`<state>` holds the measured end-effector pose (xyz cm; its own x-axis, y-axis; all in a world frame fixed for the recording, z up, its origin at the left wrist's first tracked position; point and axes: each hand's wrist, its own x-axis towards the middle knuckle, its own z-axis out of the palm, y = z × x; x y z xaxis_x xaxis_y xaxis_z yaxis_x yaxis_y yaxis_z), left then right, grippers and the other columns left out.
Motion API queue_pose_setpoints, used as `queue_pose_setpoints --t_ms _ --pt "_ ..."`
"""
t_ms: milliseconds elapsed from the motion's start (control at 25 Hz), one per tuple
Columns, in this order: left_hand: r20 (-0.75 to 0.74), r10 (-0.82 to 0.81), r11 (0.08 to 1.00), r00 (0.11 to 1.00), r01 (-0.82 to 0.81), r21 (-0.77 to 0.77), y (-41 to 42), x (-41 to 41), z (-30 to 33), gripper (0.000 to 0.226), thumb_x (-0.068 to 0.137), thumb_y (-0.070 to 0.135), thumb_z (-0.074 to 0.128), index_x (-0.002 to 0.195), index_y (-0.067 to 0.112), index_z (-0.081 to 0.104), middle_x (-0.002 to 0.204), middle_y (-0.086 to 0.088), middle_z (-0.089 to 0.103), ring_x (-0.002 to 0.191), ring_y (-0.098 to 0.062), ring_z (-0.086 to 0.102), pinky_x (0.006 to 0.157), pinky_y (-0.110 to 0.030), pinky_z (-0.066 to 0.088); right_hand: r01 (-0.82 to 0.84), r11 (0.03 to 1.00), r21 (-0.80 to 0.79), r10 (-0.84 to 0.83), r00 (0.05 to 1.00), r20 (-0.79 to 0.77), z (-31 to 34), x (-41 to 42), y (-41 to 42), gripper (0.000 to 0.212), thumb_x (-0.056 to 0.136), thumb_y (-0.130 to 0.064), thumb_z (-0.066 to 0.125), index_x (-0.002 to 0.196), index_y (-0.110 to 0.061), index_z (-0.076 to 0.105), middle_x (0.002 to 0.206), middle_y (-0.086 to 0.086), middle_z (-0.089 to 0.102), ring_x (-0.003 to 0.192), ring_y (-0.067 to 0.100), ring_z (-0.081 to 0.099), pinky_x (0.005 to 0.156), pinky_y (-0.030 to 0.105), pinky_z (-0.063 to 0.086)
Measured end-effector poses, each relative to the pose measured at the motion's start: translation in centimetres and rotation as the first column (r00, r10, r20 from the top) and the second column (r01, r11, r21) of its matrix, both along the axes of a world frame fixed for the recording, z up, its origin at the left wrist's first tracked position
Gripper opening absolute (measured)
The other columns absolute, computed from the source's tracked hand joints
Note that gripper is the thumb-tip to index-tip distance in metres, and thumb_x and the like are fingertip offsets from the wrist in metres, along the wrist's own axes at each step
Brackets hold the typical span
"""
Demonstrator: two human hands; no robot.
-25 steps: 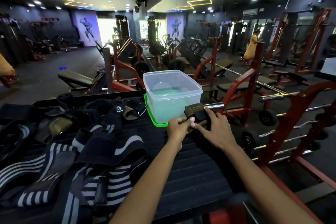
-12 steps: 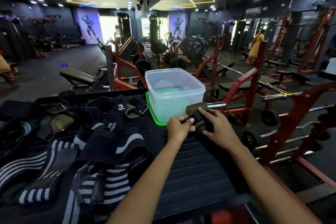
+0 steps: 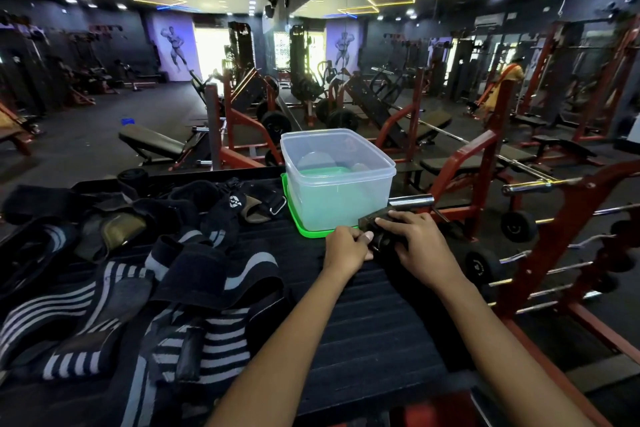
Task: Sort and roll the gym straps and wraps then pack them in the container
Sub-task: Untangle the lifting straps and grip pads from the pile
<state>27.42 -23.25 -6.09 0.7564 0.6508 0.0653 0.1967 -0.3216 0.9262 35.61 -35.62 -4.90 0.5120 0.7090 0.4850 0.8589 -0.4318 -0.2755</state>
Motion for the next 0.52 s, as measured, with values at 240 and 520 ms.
queue_pose_setpoints --t_ms 240,520 --pt "0.029 0.018 0.990 0.999 -0.022 0.140 -0.2 0.0 0.3 0.029 0.096 0.012 0.054 0.121 0.005 0.065 0.116 -0.013 0.068 0.108 -0.025 0.062 0.078 -0.016 0.037 -0.024 0.996 -0.090 0.016 0.996 -0.091 0.6 -1.2 -0.8 0.078 0.072 -0.038 0.050 0.145 -0.013 0.041 0.151 0.007 0.036 0.136 0.027 0.033 0.112 0.041 0.032" --pt "-0.008 0.039 0.974 0.999 -0.036 0.222 -0.2 0.4 0.0 0.034 0.095 0.011 0.054 0.128 0.004 0.059 0.129 -0.015 0.056 0.125 -0.025 0.048 0.104 -0.022 0.030 -0.049 0.993 -0.111 0.036 0.993 -0.116 0.8 -1.3 -0.9 0.087 0.069 -0.046 0.046 0.148 -0.014 0.032 0.155 0.004 0.029 0.140 0.022 0.025 0.115 0.033 0.024"
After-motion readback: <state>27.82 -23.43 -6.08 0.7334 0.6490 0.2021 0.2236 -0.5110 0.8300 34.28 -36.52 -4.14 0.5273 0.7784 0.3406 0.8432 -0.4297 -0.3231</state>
